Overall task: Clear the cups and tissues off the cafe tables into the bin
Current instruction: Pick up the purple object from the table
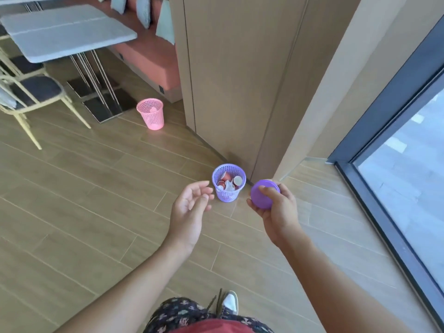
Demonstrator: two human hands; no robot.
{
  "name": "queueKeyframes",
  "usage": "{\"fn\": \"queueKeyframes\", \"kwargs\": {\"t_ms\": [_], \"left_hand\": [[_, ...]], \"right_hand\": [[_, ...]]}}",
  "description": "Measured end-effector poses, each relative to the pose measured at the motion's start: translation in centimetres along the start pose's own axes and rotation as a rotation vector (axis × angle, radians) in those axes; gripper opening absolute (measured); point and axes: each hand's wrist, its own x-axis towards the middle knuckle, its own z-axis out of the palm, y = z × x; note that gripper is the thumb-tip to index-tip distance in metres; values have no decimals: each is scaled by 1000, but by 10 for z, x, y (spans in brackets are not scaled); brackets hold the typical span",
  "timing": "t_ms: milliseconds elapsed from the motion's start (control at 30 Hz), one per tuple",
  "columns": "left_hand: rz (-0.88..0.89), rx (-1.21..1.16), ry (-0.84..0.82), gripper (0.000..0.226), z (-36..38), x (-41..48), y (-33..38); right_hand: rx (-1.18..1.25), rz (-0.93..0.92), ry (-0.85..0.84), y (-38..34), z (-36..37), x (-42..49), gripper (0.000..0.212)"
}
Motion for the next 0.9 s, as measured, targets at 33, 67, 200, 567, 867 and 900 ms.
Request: {"fn": "queueKeyframes", "kwargs": {"t_ms": [33, 67, 200, 567, 867, 900], "left_hand": [[-4, -1, 6, 29, 4, 20, 2], [-7, 3, 12, 29, 7, 39, 3], [-31, -3, 19, 31, 16, 124, 0], [-136, 94, -137, 26, 22, 369, -46], [-257, 191, -180, 26, 10, 491, -91], [-264, 199, -180, 26, 9, 499, -95]], "right_hand": [[-16, -3, 2, -6, 7, 18, 12], [-32, -5, 3, -11, 14, 36, 11], [-79, -14, 39, -23, 42, 108, 10], [-294, -46, 199, -1, 124, 307, 17], [-539, 15, 325, 61, 134, 429, 11], [-561, 9, 336, 67, 135, 442, 14]]}}
